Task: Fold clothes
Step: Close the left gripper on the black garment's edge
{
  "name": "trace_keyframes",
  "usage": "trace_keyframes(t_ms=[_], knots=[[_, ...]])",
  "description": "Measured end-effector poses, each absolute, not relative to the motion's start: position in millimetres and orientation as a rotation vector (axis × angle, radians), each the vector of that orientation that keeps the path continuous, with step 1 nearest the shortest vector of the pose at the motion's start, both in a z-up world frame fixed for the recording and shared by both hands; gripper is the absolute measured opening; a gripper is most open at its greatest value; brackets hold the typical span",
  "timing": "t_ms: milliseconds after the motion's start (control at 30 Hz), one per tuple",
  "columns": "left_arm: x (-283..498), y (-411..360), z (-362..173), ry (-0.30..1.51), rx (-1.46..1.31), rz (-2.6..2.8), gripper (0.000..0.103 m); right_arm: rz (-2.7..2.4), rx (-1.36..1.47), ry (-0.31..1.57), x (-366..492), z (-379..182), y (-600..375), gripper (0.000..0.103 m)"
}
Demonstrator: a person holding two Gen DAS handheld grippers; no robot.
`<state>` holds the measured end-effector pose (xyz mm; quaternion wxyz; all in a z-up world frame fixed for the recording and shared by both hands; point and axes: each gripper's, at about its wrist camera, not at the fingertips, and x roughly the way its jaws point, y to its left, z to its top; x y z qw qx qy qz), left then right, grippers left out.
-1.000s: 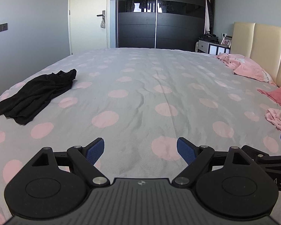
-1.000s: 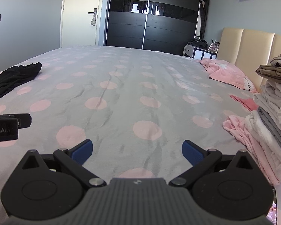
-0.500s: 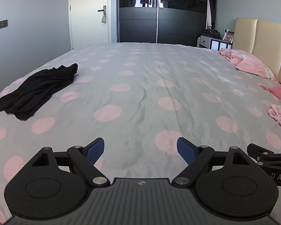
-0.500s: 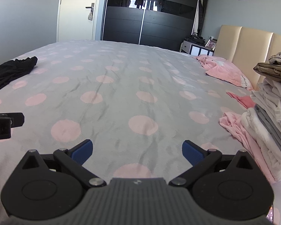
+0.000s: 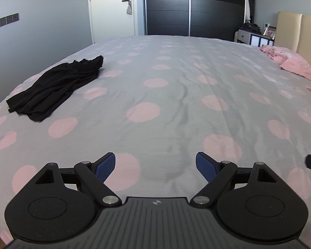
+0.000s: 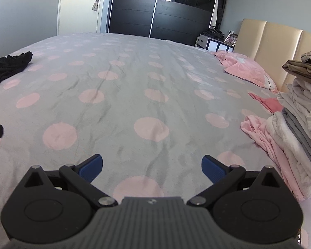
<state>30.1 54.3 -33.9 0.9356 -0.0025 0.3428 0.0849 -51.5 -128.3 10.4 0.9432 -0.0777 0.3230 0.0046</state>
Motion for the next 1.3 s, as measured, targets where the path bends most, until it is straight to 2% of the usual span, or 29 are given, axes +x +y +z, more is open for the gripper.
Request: trace_keyframes(t_ms=[33,267,367,633,767,900,1033,1067,1100,1133,1167,1200,1300], knots=[[33.3,60.2,-35.8,0.710,0.004,0.190,0.081,0.006,-0.158,0.667,-48.1,8.6,-129.8,0.102],[63.7,120.2,-46.1,0.748,0.053,0.290,0.081,-0.018,-0.154,0.726,-24.6,-4.1,-139.9,0.102],[87.4,157.3,-51.3,0.760,0.108,0.368,0.075,-0.022,-0.152,0.762,-14.2,-10.5,-141.2,0.102],[149.6,248.7,-71.9,0.746,0.209,0.463,0.075,-0.018,-0.098,0.794,7.6,-22.3,-142.4,0.102],[169.3,270.3,-87.0,0.746,0.289,0.467,0.075,-0.019,-0.105,0.810,18.8,-26.8,-139.5,0.102],[191.2,283.5,-94.6,0.705,0.405,0.475,0.079,-0.011,-0.114,0.816,29.5,-30.2,-133.9,0.102],[224.8,301.9,-91.4,0.725,0.412,0.515,0.078,0.016,-0.148,0.817,34.4,-34.1,-124.9,0.102],[231.5,304.2,-89.4,0.732,0.410,0.522,0.075,0.022,-0.159,0.816,35.2,-35.1,-122.5,0.102],[237.5,305.6,-87.9,0.740,0.411,0.524,0.065,0.025,-0.167,0.816,36.0,-35.9,-120.7,0.102],[243.1,307.1,-87.4,0.752,0.411,0.513,0.048,0.025,-0.170,0.815,37.0,-36.1,-119.7,0.102],[247.3,307.4,-86.6,0.768,0.412,0.487,0.038,0.023,-0.172,0.815,38.2,-36.3,-118.8,0.102],[250.2,306.4,-85.2,0.781,0.417,0.467,0.022,0.021,-0.173,0.816,39.1,-36.2,-118.0,0.102],[251.5,302.9,-77.6,0.786,0.409,0.444,0.007,0.025,-0.176,0.805,39.3,-33.2,-115.1,0.102]])
